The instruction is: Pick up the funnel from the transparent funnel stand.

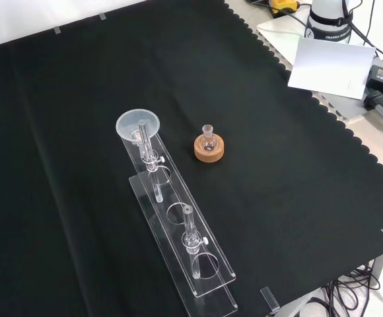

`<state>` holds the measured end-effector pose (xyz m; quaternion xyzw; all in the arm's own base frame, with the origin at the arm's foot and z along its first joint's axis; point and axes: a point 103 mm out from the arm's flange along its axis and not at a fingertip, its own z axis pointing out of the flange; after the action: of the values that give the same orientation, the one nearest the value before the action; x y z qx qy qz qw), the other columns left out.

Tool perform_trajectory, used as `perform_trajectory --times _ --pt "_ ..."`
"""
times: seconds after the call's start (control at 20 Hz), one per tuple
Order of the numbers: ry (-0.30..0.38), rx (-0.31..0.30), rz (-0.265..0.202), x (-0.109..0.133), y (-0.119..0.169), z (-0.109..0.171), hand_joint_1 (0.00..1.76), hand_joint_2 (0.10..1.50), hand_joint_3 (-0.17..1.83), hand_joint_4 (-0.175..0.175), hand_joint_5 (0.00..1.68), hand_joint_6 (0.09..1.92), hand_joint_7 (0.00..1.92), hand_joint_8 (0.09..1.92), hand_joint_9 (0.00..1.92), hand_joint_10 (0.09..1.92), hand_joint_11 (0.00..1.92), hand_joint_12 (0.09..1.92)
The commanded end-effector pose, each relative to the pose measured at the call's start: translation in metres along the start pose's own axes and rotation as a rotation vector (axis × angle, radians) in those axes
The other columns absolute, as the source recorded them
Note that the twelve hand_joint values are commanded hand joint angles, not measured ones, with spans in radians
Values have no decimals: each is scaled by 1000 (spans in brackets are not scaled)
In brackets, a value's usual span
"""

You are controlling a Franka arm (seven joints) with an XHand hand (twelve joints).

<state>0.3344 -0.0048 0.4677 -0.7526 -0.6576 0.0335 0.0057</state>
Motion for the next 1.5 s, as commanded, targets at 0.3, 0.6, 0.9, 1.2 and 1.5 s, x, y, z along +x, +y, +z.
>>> perform_trajectory --times 0.3,0.6,0.9,1.2,1.5 --pt "-16 86 -80 39 95 41 0 1154 413 16 175 87 16 336 123 632 17 1358" --pt "-51 125 -141 75 123 65 0 1160 385 14 180 87 0 374 126 634 24 1372" --pt "-78 157 -184 103 144 80 0 1159 380 13 175 87 0 374 129 636 34 1375" --pt "-92 182 -212 128 145 92 0 1159 377 12 173 87 0 371 130 637 40 1378" --pt "-164 235 -202 150 153 107 216 1024 303 3 200 87 38 411 187 668 72 1393"
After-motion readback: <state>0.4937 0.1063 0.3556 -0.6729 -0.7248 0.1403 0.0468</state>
